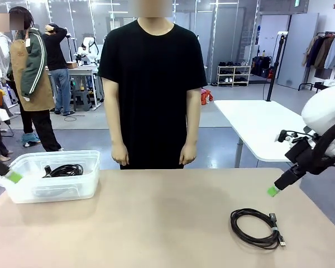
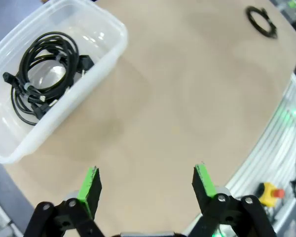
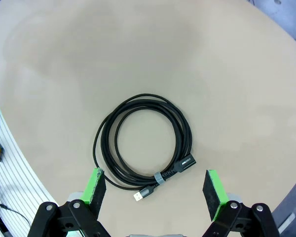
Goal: Organize and store the cables.
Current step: Place the USB Extension Cable into the Organizing box.
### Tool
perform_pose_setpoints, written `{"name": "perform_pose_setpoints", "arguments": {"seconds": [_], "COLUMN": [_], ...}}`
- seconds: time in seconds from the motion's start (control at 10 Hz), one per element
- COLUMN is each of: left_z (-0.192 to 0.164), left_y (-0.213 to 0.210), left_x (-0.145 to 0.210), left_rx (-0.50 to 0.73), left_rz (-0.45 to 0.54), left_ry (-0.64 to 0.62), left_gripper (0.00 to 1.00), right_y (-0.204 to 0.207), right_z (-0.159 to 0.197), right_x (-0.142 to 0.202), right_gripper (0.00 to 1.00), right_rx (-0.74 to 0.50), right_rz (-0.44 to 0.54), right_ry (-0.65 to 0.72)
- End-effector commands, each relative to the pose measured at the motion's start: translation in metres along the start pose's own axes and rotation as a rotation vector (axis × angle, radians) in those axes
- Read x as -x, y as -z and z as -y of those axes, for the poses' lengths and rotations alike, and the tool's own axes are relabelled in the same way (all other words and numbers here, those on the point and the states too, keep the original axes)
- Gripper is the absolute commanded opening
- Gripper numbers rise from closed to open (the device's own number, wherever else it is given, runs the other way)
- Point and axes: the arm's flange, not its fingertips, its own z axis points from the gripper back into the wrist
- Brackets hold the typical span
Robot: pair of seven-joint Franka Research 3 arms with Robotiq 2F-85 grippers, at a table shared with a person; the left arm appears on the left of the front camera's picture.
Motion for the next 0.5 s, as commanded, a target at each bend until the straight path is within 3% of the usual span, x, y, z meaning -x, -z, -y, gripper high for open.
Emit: {"name": "perform_pose_setpoints", "arguments": {"seconds": [0.0, 0.2, 0.4], "left_z": [0.002, -0.013, -0.033], "left_y": [-0.019, -0.024, -0.028], "left_x": [0.029, 0.040, 0.047], "left_rx": [0.040, 0.068, 0.062], "left_rz": [-0.025, 0.002, 0.011], "left_ry": [0.208, 0.303, 0.379], "left_gripper": [0.94, 0.94, 0.94], "right_y": [0.003, -0.012, -0.043], "right_z": [-0.006, -0.015, -0.025], "right_x": [-0.007, 0.000, 0.015], "right_gripper": [1.00, 1.00, 1.00], "right_rx": [0.028, 0.022, 0.085], "right_rz": [-0.049, -0.061, -0.148], "right_ry": [0.073, 0.068, -0.047]}}
